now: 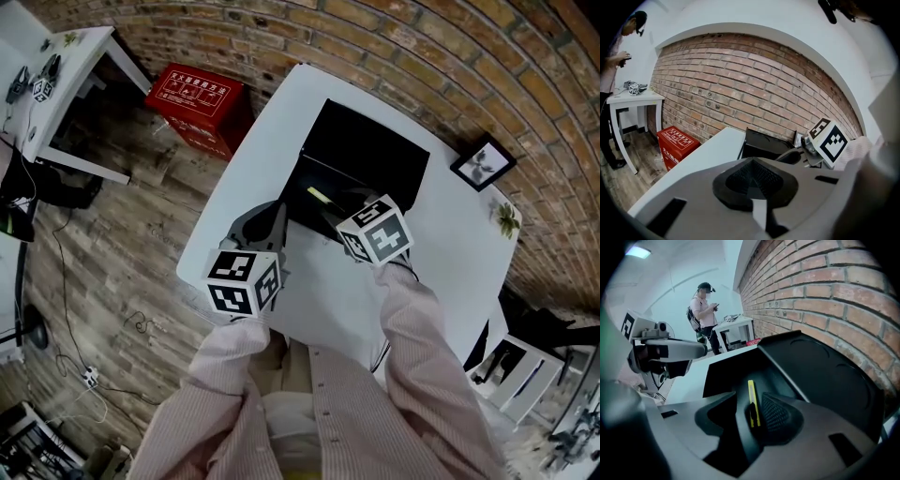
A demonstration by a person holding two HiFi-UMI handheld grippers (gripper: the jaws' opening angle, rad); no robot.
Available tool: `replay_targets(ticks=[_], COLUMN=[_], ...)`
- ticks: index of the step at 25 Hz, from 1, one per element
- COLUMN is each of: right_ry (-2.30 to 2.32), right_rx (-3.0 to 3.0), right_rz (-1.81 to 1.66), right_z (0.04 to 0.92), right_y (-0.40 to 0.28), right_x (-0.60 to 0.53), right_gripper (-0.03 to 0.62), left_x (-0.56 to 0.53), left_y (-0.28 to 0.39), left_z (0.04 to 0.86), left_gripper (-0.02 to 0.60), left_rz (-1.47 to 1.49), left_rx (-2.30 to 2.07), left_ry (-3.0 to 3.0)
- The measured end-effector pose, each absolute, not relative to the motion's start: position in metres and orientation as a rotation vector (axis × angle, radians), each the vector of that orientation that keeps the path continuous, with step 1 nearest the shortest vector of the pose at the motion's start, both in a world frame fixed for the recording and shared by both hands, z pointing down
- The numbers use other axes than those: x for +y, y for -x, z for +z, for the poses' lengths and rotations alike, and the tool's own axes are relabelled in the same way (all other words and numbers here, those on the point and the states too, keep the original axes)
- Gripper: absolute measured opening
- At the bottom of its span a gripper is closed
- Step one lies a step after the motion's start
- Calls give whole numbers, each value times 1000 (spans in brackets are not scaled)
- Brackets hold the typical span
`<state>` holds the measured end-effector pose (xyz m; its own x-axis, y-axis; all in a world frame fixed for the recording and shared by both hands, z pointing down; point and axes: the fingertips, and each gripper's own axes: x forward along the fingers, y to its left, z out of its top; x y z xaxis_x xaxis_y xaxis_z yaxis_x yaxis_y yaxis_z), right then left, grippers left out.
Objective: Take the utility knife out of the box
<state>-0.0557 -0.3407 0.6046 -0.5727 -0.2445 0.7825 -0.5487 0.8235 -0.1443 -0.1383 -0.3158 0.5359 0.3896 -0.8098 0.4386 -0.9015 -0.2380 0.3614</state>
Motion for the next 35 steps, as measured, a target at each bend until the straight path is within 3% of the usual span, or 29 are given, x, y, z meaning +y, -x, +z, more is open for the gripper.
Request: replay_targets(ticks=[14,23,35], right_ry=[-554,-524,-548], right_rx=[-2052,-2002,-2026], right_rz=[447,343,317], right_z=[627,628,625], right_y=[54,56,56], right_x=[-342,-335,-335], right_gripper=[136,63,55], left_x=[-316,-314,-308], left_y=[130,129,128], left_z=[543,542,541], left_gripper=[-8,-8,-8], left_rz=[235,235,244], left_rx=[-1405,-1399,-1409], left_ry=[-2105,-2110,-2126])
